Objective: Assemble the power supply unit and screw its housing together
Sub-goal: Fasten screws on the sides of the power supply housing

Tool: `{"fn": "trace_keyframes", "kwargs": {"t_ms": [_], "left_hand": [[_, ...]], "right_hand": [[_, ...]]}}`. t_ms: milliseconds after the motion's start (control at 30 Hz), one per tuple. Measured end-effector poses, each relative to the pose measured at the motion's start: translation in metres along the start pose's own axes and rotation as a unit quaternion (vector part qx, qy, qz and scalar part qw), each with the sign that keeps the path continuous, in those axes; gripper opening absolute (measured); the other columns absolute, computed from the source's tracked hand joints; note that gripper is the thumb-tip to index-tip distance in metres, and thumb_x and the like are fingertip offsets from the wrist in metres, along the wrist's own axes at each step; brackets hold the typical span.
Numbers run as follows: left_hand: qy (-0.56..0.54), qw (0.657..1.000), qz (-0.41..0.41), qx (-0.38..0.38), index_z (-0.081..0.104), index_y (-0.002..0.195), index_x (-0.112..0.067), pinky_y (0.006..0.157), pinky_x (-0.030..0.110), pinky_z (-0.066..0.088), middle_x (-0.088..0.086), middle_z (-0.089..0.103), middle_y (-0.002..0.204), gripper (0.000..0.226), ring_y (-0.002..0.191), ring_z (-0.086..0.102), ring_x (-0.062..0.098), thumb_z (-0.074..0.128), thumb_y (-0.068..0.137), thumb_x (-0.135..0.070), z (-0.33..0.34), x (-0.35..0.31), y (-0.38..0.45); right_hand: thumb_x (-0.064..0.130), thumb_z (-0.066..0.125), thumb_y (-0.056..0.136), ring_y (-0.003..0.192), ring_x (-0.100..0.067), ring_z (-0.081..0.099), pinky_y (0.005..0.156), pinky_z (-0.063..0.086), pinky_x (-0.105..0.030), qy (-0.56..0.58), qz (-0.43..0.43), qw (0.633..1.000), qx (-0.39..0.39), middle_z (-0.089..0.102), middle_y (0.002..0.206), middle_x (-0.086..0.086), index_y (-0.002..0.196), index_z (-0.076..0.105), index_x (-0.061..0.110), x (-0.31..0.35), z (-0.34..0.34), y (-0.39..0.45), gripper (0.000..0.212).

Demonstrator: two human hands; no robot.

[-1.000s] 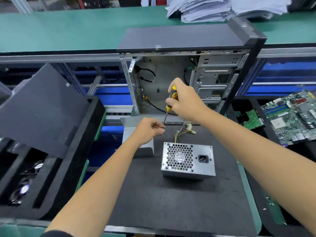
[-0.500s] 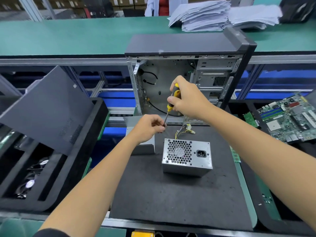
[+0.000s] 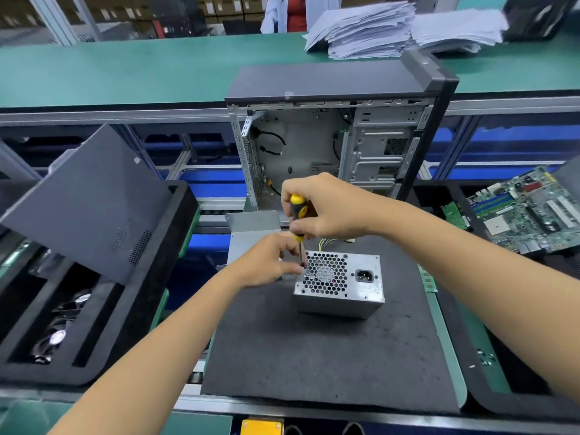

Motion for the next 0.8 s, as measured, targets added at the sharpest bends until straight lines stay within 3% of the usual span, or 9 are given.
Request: {"fn": "trace_keyframes", "kwargs": {"t_ms": [167,400,500,800], "left_hand": [[-0.004,1.000,-0.010,0.017,0.073,0.086,-0.011,0.068,0.019,0.037,0.000,0.062,0.096,0.010,0.077,0.050,0.003,0.076,0.080,-0.018,0.010,-0.001,-0.006],[-0.029,0.999,-0.027,0.038,0.072,0.081,-0.015,0.088,0.043,0.050,0.002,0.063,0.093,0.008,0.087,0.060,0.018,0.078,0.077,-0.011,0.017,-0.003,-0.013],[-0.037,0.998,-0.025,0.036,0.072,0.080,-0.017,0.090,0.044,0.050,0.004,0.065,0.098,0.011,0.089,0.061,0.017,0.078,0.076,-0.009,0.018,-0.003,-0.014],[-0.046,0.998,-0.020,0.036,0.074,0.082,-0.015,0.096,0.043,0.047,-0.002,0.065,0.100,0.007,0.100,0.059,0.014,0.077,0.077,-0.011,0.025,0.006,-0.021]], "right_hand": [[0.016,0.069,0.084,0.069,0.007,0.052,0.060,0.040,-0.008,0.003,-0.017,1.000,0.023,0.055,0.076,0.015,0.090,0.055,0.016,0.003,0.010,-0.008,0.015],[0.017,0.068,0.085,0.067,0.007,0.050,0.059,0.037,-0.006,-0.005,-0.023,0.999,0.038,0.053,0.076,0.017,0.090,0.054,0.017,0.005,0.021,-0.015,0.015],[0.017,0.067,0.085,0.068,0.002,0.051,0.060,0.037,-0.006,-0.007,-0.026,0.999,0.042,0.053,0.078,0.016,0.092,0.055,0.015,0.006,0.024,-0.017,0.014],[0.014,0.067,0.085,0.067,0.012,0.048,0.061,0.038,-0.005,0.002,-0.029,0.999,0.041,0.052,0.075,0.016,0.093,0.056,0.012,0.007,0.029,-0.025,0.014]]}}
Point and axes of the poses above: each hand's wrist, its own y-axis towards the middle knuckle, its own z-axis out of the palm, x = y × z, the point moved 6 cm from there along y, towards the middle knuckle
